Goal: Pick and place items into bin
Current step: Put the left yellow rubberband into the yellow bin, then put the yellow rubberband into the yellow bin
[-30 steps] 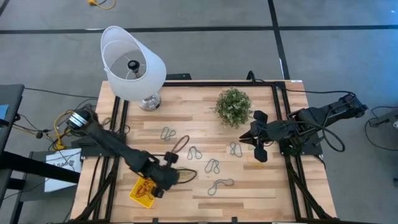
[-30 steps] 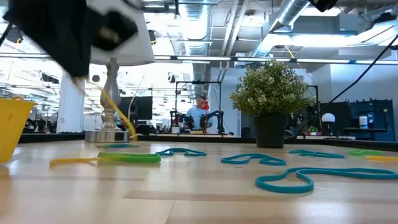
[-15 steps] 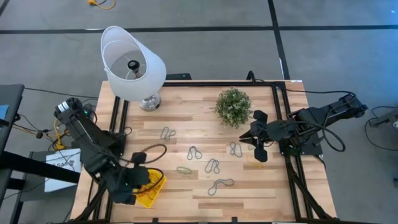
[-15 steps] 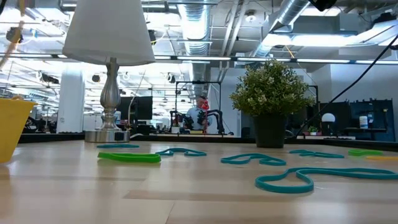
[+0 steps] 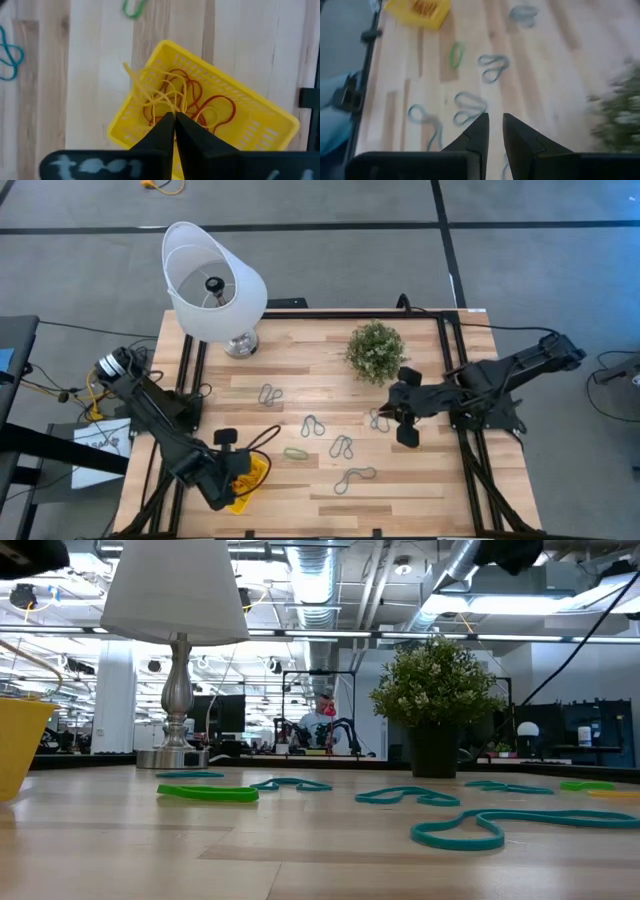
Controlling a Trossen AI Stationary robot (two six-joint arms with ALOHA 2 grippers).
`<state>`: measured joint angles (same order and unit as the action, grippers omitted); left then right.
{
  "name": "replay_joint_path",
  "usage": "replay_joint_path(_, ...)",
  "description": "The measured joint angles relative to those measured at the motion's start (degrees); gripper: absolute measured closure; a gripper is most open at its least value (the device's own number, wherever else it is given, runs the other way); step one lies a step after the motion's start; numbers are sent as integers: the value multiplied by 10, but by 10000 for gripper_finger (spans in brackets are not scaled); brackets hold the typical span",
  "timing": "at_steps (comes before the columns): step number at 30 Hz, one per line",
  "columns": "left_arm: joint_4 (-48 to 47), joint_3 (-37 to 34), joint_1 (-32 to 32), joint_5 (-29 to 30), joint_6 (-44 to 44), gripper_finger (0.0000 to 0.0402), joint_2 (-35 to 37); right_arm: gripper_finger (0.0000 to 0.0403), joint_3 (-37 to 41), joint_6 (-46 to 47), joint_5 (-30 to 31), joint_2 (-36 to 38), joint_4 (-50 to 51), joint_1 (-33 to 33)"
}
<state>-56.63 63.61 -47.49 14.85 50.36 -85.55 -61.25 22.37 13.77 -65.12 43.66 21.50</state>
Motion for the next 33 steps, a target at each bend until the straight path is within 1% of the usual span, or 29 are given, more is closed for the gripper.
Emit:
replay_joint_path(4, 2, 0, 10, -21, -2, 372, -12, 354, 0, -3, -51, -33, 15, 0)
replay_joint_path(8, 2, 0, 10, -43, 2, 337, -23, 354, 0, -4, -66, -63, 27, 0)
replay_joint_path(10, -1, 0, 10, -54, -16, 321, -26, 354, 0, -4, -68, -74, 29, -1)
replay_joint_path(12, -6, 2, 10, -71, -33, 309, -26, 354, 0, -3, -85, -75, 32, -2)
replay_joint_path(14, -36, 14, 10, -80, -38, 303, -26, 354, 0, -3, -108, -72, 30, -3)
replay_joint_path(16, -78, 35, 11, -72, -30, 302, -26, 354, 0, -1, -122, -61, 35, -2)
replay_joint_path(19, -145, 76, 5, -18, -22, 303, -16, 354, 0, 5, -122, -33, 48, -2)
replay_joint_path(21, -181, 104, -1, 39, -24, 305, 2, 354, 0, 8, -116, -13, 73, 1)
replay_joint_path(24, -222, 132, -14, 119, -13, 306, 40, 354, 1, 32, -76, 31, 110, 11)
replay_joint_path(26, -225, 136, -24, 164, 0, 306, 75, 354, 18, 49, -42, 65, 108, 24)
replay_joint_path(28, -225, 130, -40, 215, 3, 306, 110, 354, 62, 48, -25, 96, 70, 43)
replay_joint_path(31, -224, 107, -72, 309, 2, 306, 161, 354, 160, 56, -21, 133, 21, 79)
replay_joint_path(33, -223, 85, -90, 359, 9, 306, 195, 354, 219, 77, -20, 151, -40, 100)
